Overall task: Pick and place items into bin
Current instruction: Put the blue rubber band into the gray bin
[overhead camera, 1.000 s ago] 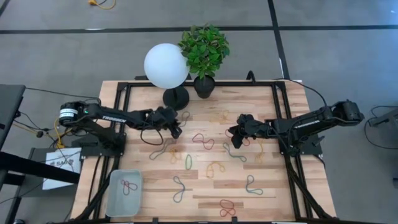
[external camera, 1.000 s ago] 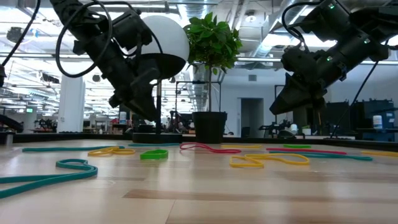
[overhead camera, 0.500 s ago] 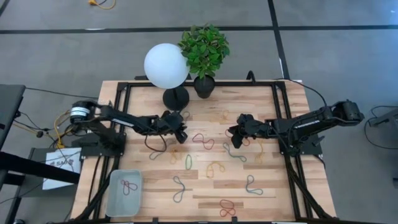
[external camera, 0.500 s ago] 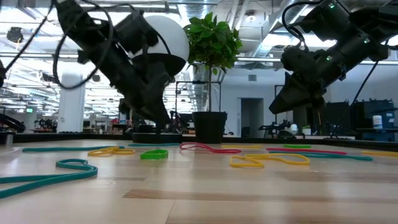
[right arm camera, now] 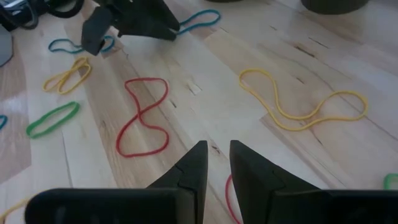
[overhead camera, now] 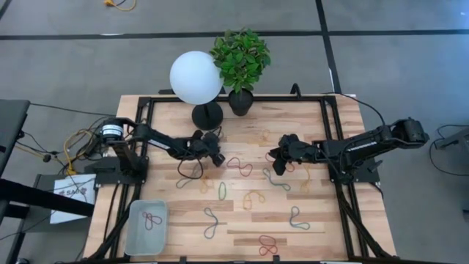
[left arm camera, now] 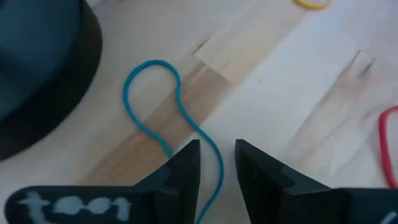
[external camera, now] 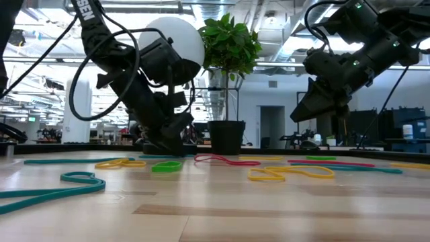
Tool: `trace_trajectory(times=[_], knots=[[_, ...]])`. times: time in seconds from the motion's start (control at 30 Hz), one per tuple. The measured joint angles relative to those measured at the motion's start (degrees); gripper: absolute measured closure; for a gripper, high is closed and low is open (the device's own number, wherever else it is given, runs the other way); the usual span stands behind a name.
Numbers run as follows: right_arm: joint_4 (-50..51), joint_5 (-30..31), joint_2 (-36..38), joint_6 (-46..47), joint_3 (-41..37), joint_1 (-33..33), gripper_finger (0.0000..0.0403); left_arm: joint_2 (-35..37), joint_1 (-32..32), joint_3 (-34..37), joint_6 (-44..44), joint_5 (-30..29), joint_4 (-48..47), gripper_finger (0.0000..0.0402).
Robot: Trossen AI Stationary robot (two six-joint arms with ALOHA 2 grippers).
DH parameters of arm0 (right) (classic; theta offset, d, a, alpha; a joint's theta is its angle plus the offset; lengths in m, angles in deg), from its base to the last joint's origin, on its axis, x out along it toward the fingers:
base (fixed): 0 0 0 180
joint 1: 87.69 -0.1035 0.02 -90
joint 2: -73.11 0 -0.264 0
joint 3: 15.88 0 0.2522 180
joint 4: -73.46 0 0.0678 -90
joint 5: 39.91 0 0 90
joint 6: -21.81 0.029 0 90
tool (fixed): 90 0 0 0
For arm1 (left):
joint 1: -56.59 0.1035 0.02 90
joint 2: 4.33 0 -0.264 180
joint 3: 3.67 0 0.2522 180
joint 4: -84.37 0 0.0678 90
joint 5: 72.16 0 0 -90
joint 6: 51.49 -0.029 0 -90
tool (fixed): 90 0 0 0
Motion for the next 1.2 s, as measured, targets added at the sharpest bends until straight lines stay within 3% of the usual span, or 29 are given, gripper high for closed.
trace_trajectory(times=[0.23,0.5,0.73,1.03,1.2], knots=[[0.0,0.0,0.0,0.0,0.0,0.0,0.0339,0.2,0.0,-0.7,0.6,-0.3,-0.6,0.0307],[0.0,0.0,0.0,0.0,0.0,0.0,0.0339,-0.2,0.3,-0.8,10.7,1.2,-3.0,0.0307],[-0.2,0.0,0.0,0.0,0.0,0.0,0.0339,-0.2,0.2,-0.1,10.3,0.7,-2.7,0.0311],[-0.4,0.0,0.0,0.0,0.0,0.0,0.0339,-0.2,0.2,-0.1,6.1,0.6,-2.5,0.0393],[-0.4,0.0,0.0,0.0,0.0,0.0,0.0339,-0.2,-0.7,-0.8,4.8,1.0,-3.0,0.0400]])
